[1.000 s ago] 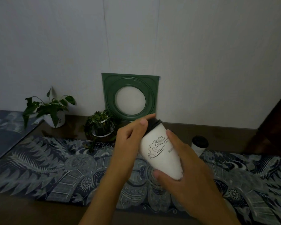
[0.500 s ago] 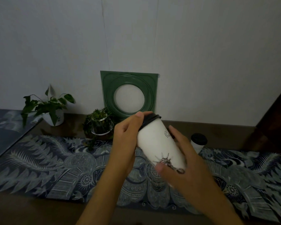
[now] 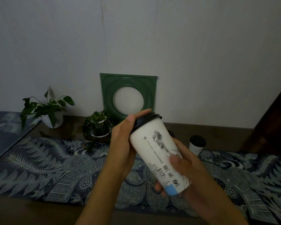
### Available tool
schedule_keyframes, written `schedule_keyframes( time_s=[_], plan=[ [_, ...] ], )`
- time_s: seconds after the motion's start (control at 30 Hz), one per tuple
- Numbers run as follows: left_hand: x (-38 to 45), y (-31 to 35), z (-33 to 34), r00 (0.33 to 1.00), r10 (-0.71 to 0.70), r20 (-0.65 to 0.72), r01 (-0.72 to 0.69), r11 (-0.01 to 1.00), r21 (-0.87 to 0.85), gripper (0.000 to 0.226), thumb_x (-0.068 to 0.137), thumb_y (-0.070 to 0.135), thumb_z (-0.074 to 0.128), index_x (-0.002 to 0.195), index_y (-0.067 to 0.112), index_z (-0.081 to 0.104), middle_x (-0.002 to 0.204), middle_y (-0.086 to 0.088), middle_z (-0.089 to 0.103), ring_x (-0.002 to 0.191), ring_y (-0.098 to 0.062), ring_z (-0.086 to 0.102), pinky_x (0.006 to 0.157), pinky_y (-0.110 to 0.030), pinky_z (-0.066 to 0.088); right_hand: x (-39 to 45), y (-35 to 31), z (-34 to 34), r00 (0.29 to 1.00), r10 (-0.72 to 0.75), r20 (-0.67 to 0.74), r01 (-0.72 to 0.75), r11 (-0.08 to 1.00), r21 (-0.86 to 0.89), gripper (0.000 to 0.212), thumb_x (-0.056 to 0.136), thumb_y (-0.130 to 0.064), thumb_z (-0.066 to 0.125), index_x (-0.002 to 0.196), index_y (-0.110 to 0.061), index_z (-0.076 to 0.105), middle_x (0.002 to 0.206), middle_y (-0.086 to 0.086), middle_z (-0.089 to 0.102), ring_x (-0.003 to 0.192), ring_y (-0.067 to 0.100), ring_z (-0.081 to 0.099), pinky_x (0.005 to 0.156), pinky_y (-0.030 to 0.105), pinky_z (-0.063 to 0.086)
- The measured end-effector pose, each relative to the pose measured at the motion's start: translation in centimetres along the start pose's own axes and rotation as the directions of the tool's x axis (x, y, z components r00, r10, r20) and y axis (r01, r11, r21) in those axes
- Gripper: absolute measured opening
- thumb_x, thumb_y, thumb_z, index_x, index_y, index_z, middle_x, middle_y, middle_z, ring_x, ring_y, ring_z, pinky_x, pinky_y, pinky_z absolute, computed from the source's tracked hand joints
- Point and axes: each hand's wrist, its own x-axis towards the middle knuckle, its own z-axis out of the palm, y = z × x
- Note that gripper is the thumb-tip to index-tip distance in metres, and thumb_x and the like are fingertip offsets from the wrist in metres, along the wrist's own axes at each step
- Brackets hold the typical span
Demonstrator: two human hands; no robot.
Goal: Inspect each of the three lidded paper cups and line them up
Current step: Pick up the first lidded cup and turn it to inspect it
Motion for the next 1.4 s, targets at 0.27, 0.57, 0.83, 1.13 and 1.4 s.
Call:
schedule_keyframes(
  time_s=[0.27,0.57,0.83,1.13,1.4],
  plan=[
    [0.0,0.1,0.6,0.995,-0.010,-0.098,0.015,0.998,0.053,0.036,0.081,0.050,0.055,0.093,0.026,0.080,0.098,-0.008,0.079,0.090,-0.025,0.073,0.085,-0.046,0.057,0.0,0.2,0.4,0.956,-0.251,-0.154,0.108,0.784,-0.611,0.073,0.067,-0.047,0.074,0.131,-0.057,0.040,0.120,-0.033,0.058,0.104,-0.003,0.064,0.074,0.017,0.056],
    [0.2,0.1,0.6,0.992,-0.006,-0.126,0.016,0.997,0.075,0.039,0.080,0.048,0.056,0.106,0.027,0.077,0.102,0.001,0.079,0.099,-0.020,0.073,0.090,-0.044,0.057,0.5,1.4,0.6,0.892,-0.447,-0.064,0.093,0.322,-0.942,0.088,0.065,-0.065,0.059,0.138,-0.066,0.009,0.116,-0.038,0.041,0.101,-0.011,0.051,0.070,0.010,0.048],
    [0.0,0.2,-0.2,1.000,-0.005,-0.025,0.004,1.000,-0.030,0.043,0.091,0.042,0.045,0.116,0.018,0.071,0.114,-0.010,0.075,0.106,-0.025,0.070,0.089,-0.039,0.058,0.0,-1.0,0.7,0.994,-0.005,-0.107,-0.008,0.992,-0.123,0.063,0.062,-0.030,0.082,0.121,-0.037,0.062,0.107,0.006,0.073,0.070,0.027,0.073,0.049,0.032,0.057],
    [0.5,0.2,0.2,0.995,-0.006,-0.101,0.011,0.999,0.049,0.033,0.084,0.045,0.056,0.098,0.026,0.078,0.097,-0.004,0.080,0.090,-0.020,0.074,0.081,-0.037,0.059,0.3,-0.1,0.6,0.943,-0.243,-0.227,0.031,0.744,-0.667,0.070,0.063,-0.052,0.073,0.127,-0.052,0.045,0.116,-0.015,0.064,0.095,0.003,0.067,0.066,0.020,0.058],
    [0.5,0.2,0.1,0.994,-0.012,-0.107,0.014,1.000,0.026,0.047,0.083,0.048,0.055,0.111,0.016,0.074,0.106,-0.007,0.078,0.100,-0.023,0.072,0.083,-0.035,0.058,0.6,0.8,0.8,0.916,-0.368,-0.157,0.090,0.573,-0.815,0.083,0.061,-0.057,0.067,0.138,-0.048,0.037,0.125,-0.026,0.054,0.110,-0.007,0.056,0.080,0.017,0.055]
  ],
)
